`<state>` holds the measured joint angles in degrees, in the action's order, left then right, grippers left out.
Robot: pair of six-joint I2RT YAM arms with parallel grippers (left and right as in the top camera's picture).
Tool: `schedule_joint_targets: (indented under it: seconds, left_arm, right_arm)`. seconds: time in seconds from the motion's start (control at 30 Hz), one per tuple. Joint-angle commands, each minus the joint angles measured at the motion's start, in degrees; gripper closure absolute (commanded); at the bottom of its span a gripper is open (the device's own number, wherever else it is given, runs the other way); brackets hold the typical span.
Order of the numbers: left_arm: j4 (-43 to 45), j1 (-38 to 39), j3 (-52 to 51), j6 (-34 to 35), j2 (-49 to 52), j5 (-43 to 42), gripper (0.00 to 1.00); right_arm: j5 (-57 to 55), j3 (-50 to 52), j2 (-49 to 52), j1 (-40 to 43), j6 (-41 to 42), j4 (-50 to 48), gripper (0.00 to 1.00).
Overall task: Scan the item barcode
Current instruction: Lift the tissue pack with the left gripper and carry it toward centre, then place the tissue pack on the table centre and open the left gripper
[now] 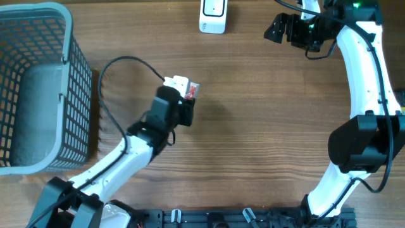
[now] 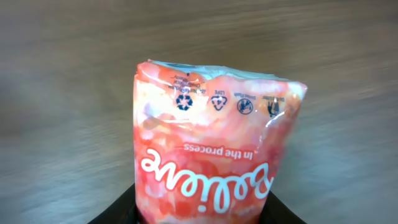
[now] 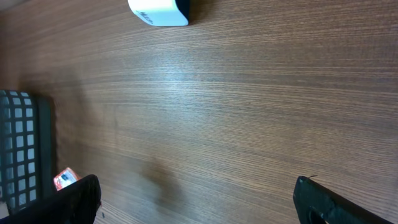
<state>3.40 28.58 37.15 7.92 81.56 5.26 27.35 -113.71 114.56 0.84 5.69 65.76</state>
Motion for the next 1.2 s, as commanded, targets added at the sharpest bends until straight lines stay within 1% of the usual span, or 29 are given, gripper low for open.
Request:
schedule_joint_targets:
  seconds: [0.0,0.07,0.13,0.17,0.27,0.4,0.47,0.57,0.67,0.77,0.87,0.97,1.07,1.13,1.17]
  left_arm:
    - [0.31,5.05,0.81,-9.07,0.26,25.83,0.6]
    - [0.31,7.08,0.81,-12.13,0.28,32.96,0.56]
    - [0.22,8.41,0.81,-14.08,0.74,36.68,0.53]
    - [-0.22,9.16,0.81,-15.5,1.92,36.83,0.54]
    - [-0.61,9.25,0.81,-15.43,4.66,36.83,0.59]
    - [-0.55,10.03,0.81,-15.45,10.34,37.24,0.61]
    - [-0.44,11.1,0.81,-15.47,13.31,39.45,0.6]
    - [0.31,14.32,0.81,-16.17,17.84,43.85,0.6]
    - [1.99,19.3,0.81,-18.56,20.83,44.76,0.57]
    - [4.39,23.8,0.81,-21.31,21.42,45.07,0.56]
    - [7.32,26.88,0.81,-21.33,21.42,49.07,0.56]
    - [9.16,28.92,0.81,-24.65,21.42,51.6,0.55]
    - [9.27,28.92,0.81,-25.75,21.42,51.87,0.45]
    - [9.29,28.3,0.81,-25.75,21.42,51.84,0.32]
    - [9.29,27.93,0.81,-25.75,21.42,51.82,0.28]
  right_arm:
    - [-0.57,-0.07,1.4,0.09,-1.22,-0.13,0.0]
    - [-0.57,-0.07,1.4,0.09,-1.2,-0.15,0.0]
    - [-0.57,-0.07,1.4,0.09,-1.18,-0.15,0.0]
    - [-0.57,-0.07,1.4,0.09,-1.16,-0.11,0.0]
    - [-0.55,-0.07,1.4,0.09,-1.07,0.0,0.0]
    - [-0.55,-0.07,1.4,0.09,-1.05,0.61,0.0]
    - [-0.55,-0.07,1.4,0.09,-1.07,0.79,0.0]
    - [-0.55,-0.07,1.4,0.09,-1.07,0.79,0.0]
    - [-0.55,-0.07,1.4,0.09,-1.07,0.79,0.0]
    - [-0.57,-0.07,1.4,0.09,-1.14,0.98,0.0]
    - [-0.57,-0.07,1.4,0.09,-1.18,1.11,0.0]
    - [-0.57,-0.07,1.4,0.09,-1.18,1.11,0.0]
    - [-0.57,-0.07,1.4,0.09,-1.18,1.16,0.0]
    - [-0.57,-0.07,1.4,0.09,-1.2,1.18,0.0]
    - [-0.57,-0.07,1.4,0.09,-1.2,1.18,0.0]
